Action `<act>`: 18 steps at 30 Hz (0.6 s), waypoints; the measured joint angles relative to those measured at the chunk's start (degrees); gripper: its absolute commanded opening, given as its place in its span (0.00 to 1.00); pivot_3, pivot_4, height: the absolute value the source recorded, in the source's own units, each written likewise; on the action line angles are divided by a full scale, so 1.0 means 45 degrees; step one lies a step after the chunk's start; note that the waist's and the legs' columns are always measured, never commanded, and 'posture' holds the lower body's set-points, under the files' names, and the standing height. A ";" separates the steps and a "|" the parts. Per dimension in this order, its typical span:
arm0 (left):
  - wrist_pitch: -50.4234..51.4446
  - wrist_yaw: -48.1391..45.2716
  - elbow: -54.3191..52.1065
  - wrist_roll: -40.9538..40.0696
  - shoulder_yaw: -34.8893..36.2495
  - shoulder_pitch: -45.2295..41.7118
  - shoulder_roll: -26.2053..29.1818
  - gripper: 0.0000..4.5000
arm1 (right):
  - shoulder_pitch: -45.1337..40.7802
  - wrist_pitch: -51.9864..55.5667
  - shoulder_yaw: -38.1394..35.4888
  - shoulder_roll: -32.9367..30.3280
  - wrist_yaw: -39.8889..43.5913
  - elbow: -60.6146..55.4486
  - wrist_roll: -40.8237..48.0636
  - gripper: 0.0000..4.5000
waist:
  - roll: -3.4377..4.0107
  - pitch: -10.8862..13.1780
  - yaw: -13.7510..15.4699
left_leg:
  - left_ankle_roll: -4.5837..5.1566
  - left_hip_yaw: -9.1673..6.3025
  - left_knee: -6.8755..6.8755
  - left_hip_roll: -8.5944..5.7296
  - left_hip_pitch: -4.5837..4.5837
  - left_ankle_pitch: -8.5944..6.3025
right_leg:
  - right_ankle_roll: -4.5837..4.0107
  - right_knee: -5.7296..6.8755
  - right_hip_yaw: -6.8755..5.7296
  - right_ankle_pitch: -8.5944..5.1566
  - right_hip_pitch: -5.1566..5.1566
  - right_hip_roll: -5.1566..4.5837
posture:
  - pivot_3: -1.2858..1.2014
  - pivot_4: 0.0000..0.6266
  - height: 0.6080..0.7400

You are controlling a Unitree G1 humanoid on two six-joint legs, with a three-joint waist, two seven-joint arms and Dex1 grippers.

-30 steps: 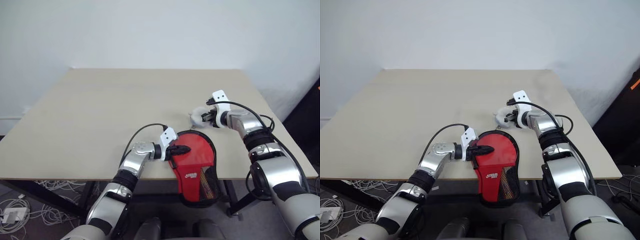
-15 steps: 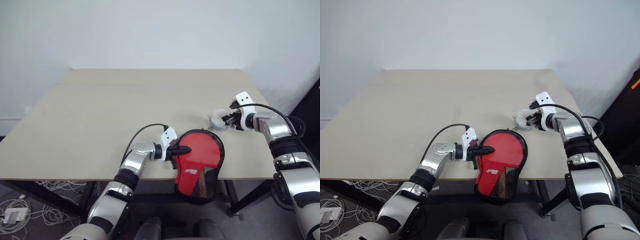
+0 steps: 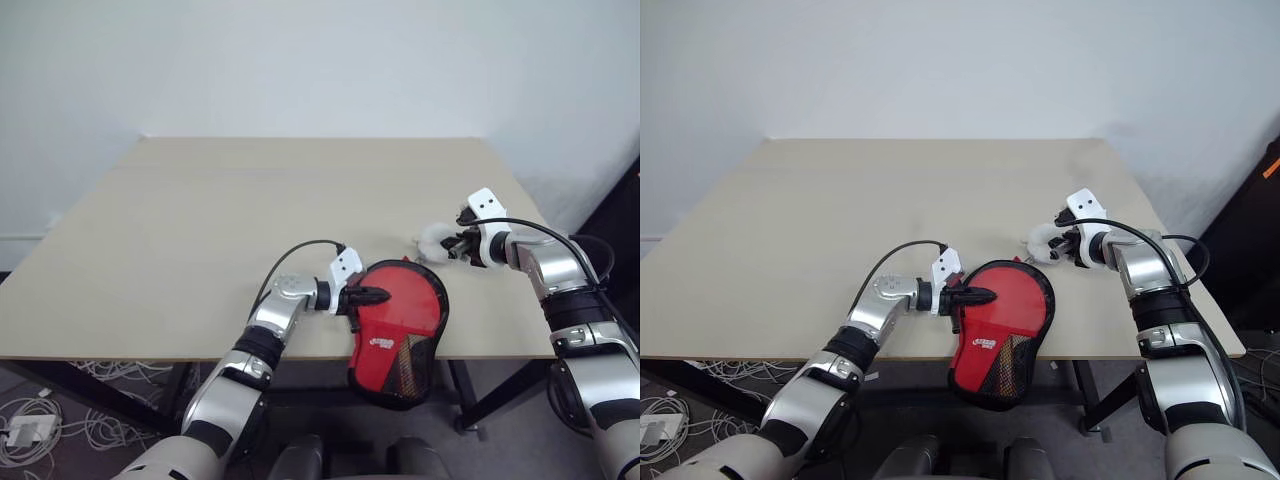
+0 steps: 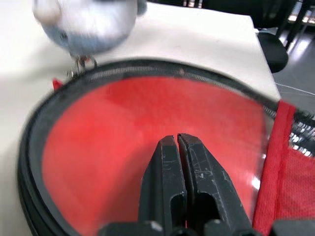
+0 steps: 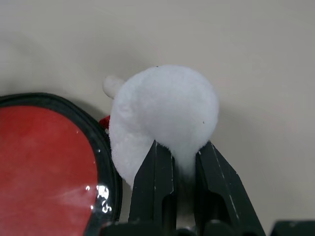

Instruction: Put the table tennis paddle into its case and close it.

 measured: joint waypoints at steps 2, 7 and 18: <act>0.0236 -0.0298 -0.0377 -0.0033 0.0011 -0.0354 0.0178 0.00 | 0.0022 0.0080 -0.0001 0.0000 -0.0006 -0.0058 0.0000 0.01 | 0.0002 0.0001 -0.0001 | 0.0000 0.0000 -0.0001 0.0002 0.0002 0.0000 | 0.0000 0.0001 0.0000 0.0000 0.0000 0.0002 | 0.52 0.00 0.99; 0.0443 -0.0374 -0.0503 -0.0073 0.0029 -0.0862 -0.0072 0.00 | 0.0022 0.0134 -0.0008 0.0068 -0.0133 -0.0085 0.0005 0.01 | 0.0002 0.0001 0.0005 | 0.0000 0.0000 0.0001 0.0001 0.0001 0.0000 | 0.0001 -0.0002 0.0001 0.0000 0.0004 0.0001 | 0.52 0.00 0.99; -0.0995 0.0939 0.2883 0.0091 0.0154 -0.1218 -0.1776 0.00 | 0.0058 0.0350 -0.0035 0.0233 -0.0385 -0.0143 0.0033 0.01 | 0.0000 0.0001 0.0008 | 0.0000 -0.0001 0.0004 0.0001 0.0000 0.0000 | 0.0005 0.0001 0.0000 -0.0002 0.0001 0.0001 | 0.52 0.00 0.99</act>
